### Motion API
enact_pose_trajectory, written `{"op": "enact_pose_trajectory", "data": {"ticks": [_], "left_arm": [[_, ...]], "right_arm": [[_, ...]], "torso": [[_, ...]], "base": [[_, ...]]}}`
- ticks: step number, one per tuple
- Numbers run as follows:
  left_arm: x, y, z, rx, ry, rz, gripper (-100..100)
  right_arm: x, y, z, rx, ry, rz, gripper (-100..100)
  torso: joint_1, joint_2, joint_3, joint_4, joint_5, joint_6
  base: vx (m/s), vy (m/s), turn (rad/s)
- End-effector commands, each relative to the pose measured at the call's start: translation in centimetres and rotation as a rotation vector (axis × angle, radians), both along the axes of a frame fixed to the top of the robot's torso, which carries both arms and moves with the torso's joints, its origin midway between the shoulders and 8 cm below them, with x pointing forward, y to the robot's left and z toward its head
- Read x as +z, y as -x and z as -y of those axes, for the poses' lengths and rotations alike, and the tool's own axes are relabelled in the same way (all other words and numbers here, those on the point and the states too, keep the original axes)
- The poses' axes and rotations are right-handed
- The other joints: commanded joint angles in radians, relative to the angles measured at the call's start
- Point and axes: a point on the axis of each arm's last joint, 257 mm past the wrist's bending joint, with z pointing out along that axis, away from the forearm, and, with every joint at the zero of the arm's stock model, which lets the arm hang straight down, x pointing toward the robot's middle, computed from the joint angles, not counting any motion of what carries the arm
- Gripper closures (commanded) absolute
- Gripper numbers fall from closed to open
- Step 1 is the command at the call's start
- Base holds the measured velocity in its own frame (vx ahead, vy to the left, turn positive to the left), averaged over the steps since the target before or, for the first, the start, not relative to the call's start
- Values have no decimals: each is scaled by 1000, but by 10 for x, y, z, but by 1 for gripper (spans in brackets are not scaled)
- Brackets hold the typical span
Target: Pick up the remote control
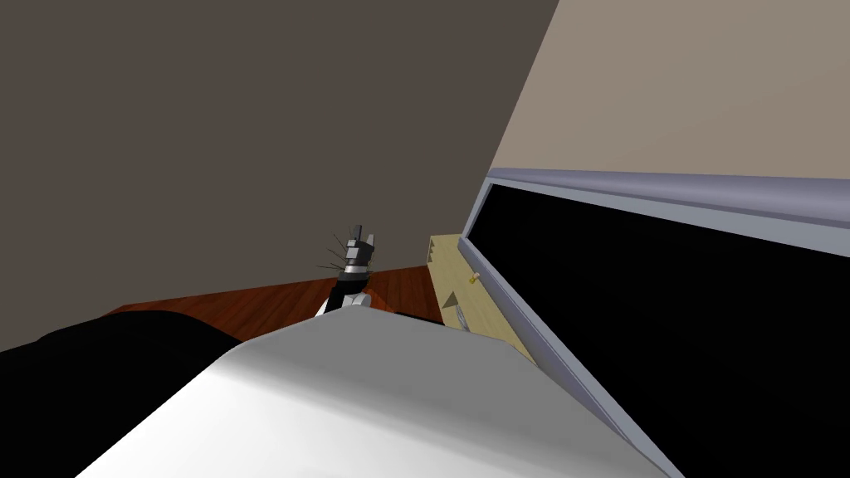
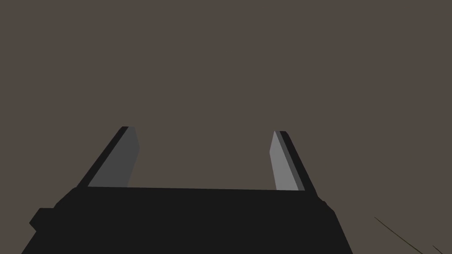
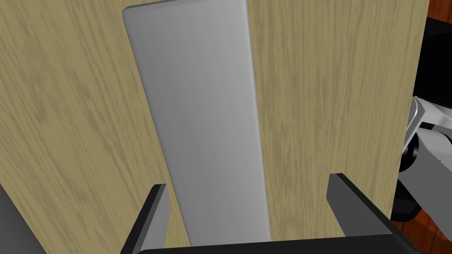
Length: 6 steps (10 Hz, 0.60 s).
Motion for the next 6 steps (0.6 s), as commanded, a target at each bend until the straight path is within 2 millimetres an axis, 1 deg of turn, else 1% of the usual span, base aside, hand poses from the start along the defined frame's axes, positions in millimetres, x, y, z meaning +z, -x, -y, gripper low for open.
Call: {"op": "enact_pose_trajectory", "data": {"ticks": [1,2,3,4,5,6], "left_arm": [[0,0,0,0,0,0,0],[0,0,0,0,0,0,0],[0,0,0,0,0,0,0],[0,0,0,0,0,0,0],[0,0,0,0,0,0,0],[0,0,0,0,0,0,0]], "right_arm": [[-8,3,-7,-6,1,-1,-100],[-16,5,-15,-12,0,-2,-100],[-19,5,-18,-14,-1,-2,-100],[-16,5,-14,-13,3,-2,-100],[-16,5,-14,-13,2,-2,100],[-15,5,-12,-12,6,-1,100]], "torso": [[0,0,0,0,0,0],[-1,0,0,0,0,0],[-1,1,1,0,-1,0],[-1,1,1,0,-2,1],[-1,1,0,0,-2,1],[-1,1,0,0,-3,2]], "base": [[-24,-26,82],[-27,-29,92],[-20,-21,67],[-5,-5,14],[0,0,0],[0,0,0]]}}
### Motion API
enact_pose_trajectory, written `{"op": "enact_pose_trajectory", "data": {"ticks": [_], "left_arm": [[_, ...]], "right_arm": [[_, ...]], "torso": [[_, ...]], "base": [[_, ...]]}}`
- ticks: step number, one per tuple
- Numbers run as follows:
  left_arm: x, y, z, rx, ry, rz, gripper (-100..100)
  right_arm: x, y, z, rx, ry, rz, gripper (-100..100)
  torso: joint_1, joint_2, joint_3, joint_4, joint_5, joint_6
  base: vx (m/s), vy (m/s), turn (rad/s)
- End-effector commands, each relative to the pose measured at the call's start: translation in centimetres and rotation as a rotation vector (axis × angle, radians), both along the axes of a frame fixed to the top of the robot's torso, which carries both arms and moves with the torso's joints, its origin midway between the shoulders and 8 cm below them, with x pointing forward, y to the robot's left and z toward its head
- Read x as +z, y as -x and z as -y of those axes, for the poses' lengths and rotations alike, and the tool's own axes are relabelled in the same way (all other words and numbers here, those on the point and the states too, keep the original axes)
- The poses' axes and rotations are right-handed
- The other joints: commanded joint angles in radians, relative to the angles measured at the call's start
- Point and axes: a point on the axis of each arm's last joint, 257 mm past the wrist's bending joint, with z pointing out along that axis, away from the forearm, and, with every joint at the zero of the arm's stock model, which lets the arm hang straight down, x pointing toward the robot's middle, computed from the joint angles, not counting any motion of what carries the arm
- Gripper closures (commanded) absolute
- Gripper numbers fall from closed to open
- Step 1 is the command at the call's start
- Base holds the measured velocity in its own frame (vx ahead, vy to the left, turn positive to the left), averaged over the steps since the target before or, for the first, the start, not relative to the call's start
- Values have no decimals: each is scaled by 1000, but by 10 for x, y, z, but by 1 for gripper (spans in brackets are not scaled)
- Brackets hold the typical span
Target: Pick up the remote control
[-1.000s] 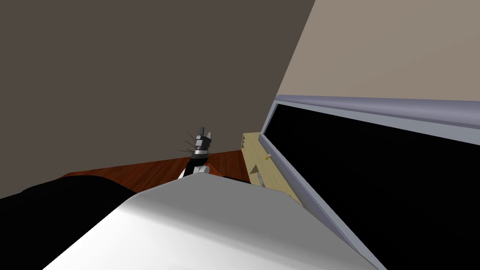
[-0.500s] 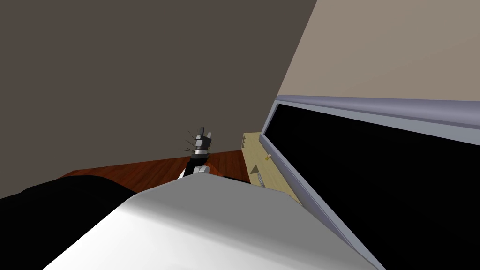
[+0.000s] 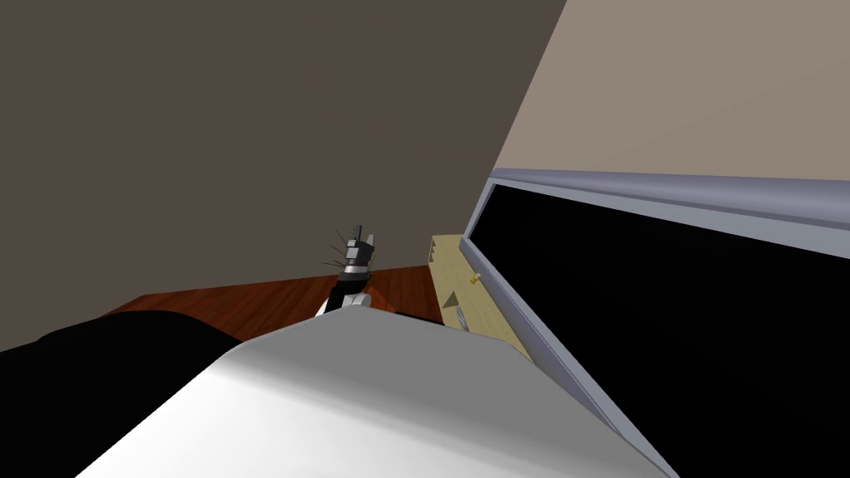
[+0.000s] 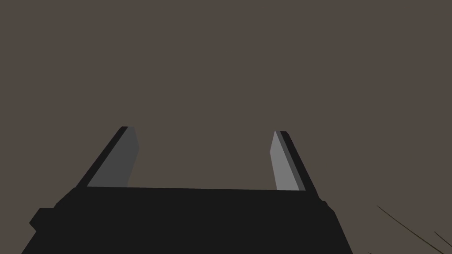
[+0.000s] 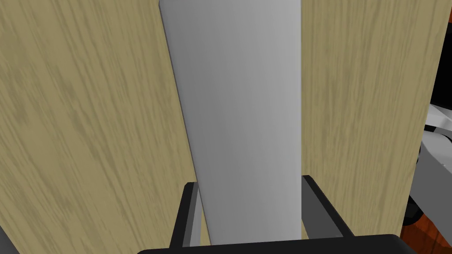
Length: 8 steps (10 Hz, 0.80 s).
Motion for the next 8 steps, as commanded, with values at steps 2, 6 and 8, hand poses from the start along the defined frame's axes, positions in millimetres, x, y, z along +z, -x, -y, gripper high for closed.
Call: {"op": "enact_pose_trajectory", "data": {"ticks": [2,6,8], "left_arm": [[0,0,0,0,0,0,0],[0,0,0,0,0,0,0],[0,0,0,0,0,0,0]], "right_arm": [[0,0,0,0,0,0,100],[13,-4,12,9,-1,2,100],[16,-4,14,12,0,2,100]], "torso": [[0,0,0,0,0,0],[1,-1,-1,-1,1,1],[2,-2,-1,-1,1,1]], "base": [[0,0,0],[14,14,-50],[16,17,-49]]}}
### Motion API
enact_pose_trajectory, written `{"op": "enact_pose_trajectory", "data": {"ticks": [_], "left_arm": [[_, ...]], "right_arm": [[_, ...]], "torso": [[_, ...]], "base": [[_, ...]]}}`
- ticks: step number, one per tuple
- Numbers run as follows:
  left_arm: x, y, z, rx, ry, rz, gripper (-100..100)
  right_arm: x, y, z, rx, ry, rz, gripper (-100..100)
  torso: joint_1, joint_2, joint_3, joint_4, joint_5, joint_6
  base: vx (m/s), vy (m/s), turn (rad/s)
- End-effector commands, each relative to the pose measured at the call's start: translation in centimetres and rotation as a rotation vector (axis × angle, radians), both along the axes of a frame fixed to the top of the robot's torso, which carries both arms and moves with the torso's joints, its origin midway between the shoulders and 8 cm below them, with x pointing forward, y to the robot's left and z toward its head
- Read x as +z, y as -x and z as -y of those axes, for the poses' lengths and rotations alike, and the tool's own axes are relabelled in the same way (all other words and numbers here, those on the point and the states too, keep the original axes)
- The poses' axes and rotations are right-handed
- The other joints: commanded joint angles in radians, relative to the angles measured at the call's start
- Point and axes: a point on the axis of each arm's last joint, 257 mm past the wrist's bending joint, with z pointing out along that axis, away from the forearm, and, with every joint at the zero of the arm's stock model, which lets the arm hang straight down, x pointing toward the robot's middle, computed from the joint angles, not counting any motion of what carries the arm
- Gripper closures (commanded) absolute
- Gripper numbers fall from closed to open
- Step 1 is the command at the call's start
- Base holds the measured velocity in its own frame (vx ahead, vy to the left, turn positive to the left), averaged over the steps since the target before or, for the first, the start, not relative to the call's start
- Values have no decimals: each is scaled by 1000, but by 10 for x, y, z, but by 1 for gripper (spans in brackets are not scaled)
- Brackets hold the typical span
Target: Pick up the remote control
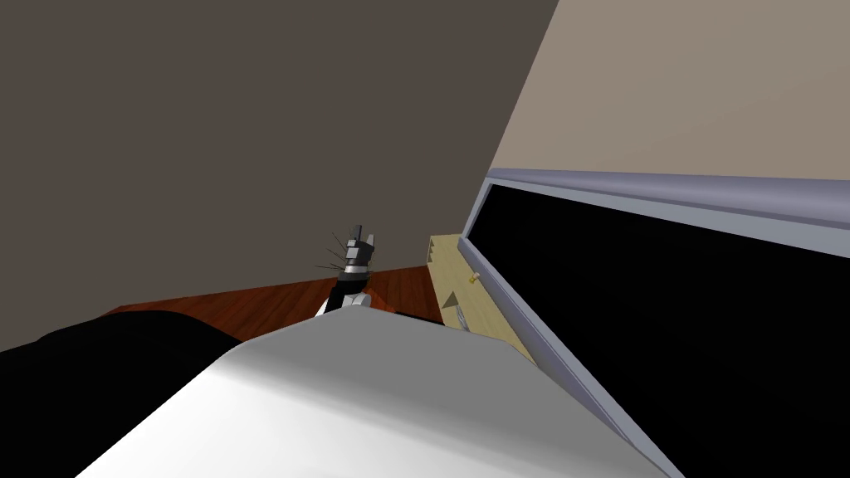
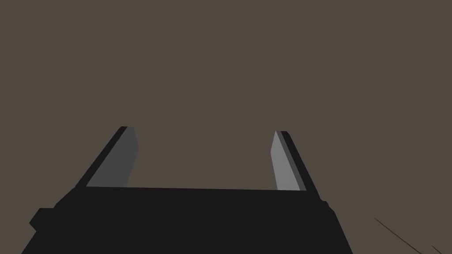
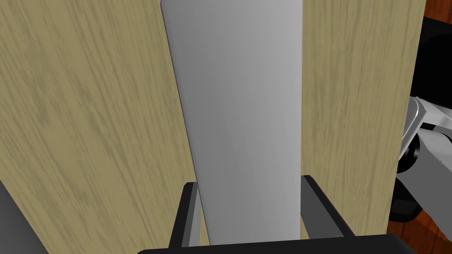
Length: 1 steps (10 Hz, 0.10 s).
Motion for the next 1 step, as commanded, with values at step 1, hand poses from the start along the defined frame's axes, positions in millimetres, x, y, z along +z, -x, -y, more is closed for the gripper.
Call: {"op": "enact_pose_trajectory", "data": {"ticks": [1], "left_arm": [[0,0,0,0,0,0,0]], "right_arm": [[0,0,0,0,0,0,0]], "torso": [[0,0,0,0,0,0]], "base": [[0,0,0]]}}
